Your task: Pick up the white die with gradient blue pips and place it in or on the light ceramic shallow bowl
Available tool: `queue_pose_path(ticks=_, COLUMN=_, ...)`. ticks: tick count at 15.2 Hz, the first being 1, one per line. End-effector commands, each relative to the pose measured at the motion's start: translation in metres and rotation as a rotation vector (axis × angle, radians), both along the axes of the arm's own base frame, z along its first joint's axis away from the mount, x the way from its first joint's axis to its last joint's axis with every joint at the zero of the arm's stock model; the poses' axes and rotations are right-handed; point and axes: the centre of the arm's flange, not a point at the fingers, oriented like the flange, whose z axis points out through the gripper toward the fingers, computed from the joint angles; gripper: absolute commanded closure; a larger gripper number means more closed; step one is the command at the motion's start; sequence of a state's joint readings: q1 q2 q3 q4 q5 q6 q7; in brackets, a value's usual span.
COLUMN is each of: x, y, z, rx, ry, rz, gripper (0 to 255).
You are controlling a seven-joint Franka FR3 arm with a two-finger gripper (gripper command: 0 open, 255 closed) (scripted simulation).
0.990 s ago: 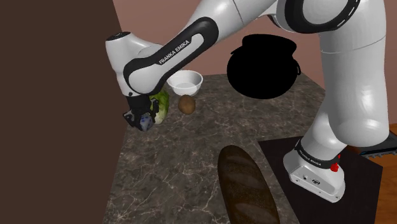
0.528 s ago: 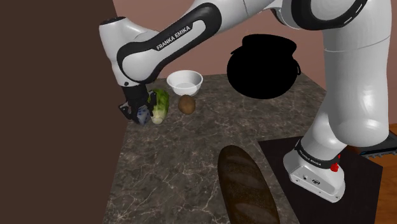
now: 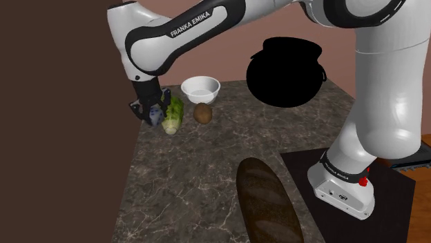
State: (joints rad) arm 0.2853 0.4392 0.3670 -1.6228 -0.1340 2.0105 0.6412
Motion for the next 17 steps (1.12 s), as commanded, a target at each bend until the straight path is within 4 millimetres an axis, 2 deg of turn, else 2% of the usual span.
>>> queue_pose_path(ticks=1, x=0.009, y=-0.022, z=0.002, rx=0.0, ry=0.0, rz=0.0, gripper=255)
queue_pose_path(ticks=17, x=0.097, y=-0.213, z=0.002, rx=0.0, ry=0.0, rz=0.0, gripper=255)
